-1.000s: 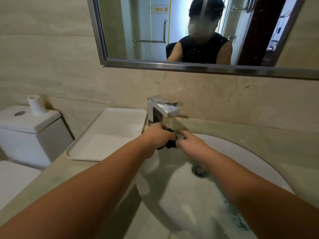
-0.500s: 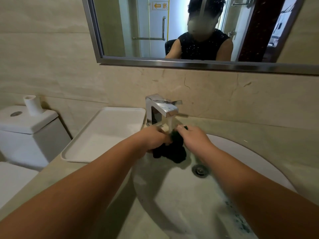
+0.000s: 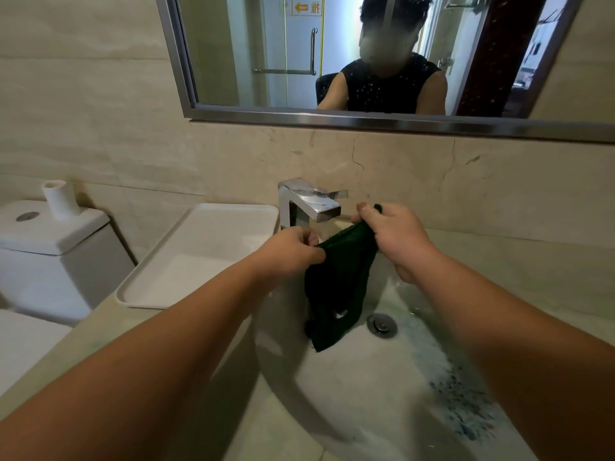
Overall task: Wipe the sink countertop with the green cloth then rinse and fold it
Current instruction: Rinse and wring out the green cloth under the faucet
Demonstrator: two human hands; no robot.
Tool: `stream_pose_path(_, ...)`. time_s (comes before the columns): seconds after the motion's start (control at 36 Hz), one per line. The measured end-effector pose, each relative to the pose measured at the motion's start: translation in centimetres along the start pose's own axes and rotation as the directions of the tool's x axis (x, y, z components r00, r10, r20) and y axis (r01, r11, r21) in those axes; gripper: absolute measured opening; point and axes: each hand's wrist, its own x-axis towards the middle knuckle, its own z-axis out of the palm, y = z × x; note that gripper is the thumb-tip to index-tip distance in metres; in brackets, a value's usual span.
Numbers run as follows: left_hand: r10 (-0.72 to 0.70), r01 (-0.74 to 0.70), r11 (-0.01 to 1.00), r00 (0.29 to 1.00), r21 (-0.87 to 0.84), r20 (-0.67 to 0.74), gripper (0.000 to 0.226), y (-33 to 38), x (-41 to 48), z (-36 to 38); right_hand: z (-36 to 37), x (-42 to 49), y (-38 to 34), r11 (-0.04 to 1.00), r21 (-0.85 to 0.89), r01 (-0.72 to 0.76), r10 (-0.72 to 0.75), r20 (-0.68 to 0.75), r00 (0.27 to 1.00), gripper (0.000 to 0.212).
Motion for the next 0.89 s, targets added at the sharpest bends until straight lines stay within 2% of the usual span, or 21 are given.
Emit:
stream_pose_path(0.08,-0.009,0.012,0.985,1.000,0.170,-0.021,0.019,0.0,0.1,-0.4,-0.7,0.5,-0.2,0.997,0.070,-0.028,0.031,-0.031,0.999,0.036)
stream_pose_path(0.17,0.001,0.014,0.966,0.998,0.260,-0.059,0.017,0.0,0.1,-0.8,-1.4,0.8,-0.4,0.993,0.115,-0.040,0.049,-0.072,0.996,0.038)
stream_pose_path(0.31,-0.033,0.026,0.890,0.999,0.455,0.008,0.028,0.5,0.1,-1.4,-2.9,1.5,-1.0,0.964,0.257,-0.063,0.120,-0.215,0.969,0.039)
stream_pose_path(0.42,-0.073,0.068,0.894,0.997,0.442,-0.007,0.022,0.8,-0.2,-1.8,-4.7,2.2,-1.3,0.943,0.330,-0.038,0.155,-0.335,0.929,0.042)
stream_pose_path(0.53,-0.120,0.138,0.941,0.990,0.309,-0.076,0.028,1.0,-0.1,-2.7,-6.4,2.4,-1.0,0.908,0.418,-0.041,0.236,-0.427,0.873,0.040)
stream_pose_path(0.56,-0.137,0.154,0.963,0.986,0.221,-0.091,0.029,0.9,-0.1,-2.8,-6.4,2.2,-0.7,0.908,0.415,-0.058,0.247,-0.418,0.874,0.039)
stream_pose_path(0.61,-0.186,0.180,0.981,0.980,-0.078,-0.069,0.027,0.7,-0.2,-2.6,-5.8,1.7,0.0,0.928,0.358,-0.105,0.236,-0.347,0.908,0.034)
stream_pose_path(0.69,-0.199,0.189,0.869,0.980,-0.458,0.028,0.019,1.0,-0.3,-1.5,-3.6,0.5,1.1,0.961,0.238,-0.142,0.176,-0.130,0.976,0.024)
stream_pose_path(0.78,-0.198,0.189,0.739,0.978,-0.647,0.060,0.022,1.2,-0.7,-0.8,-1.2,-0.9,1.2,0.977,0.142,-0.162,0.146,0.114,0.983,0.010)
stream_pose_path(0.89,-0.107,0.198,0.532,0.980,-0.823,0.167,0.026,0.9,-1.5,-0.3,1.1,-2.4,1.6,0.964,0.168,-0.206,0.118,0.425,0.897,0.041)
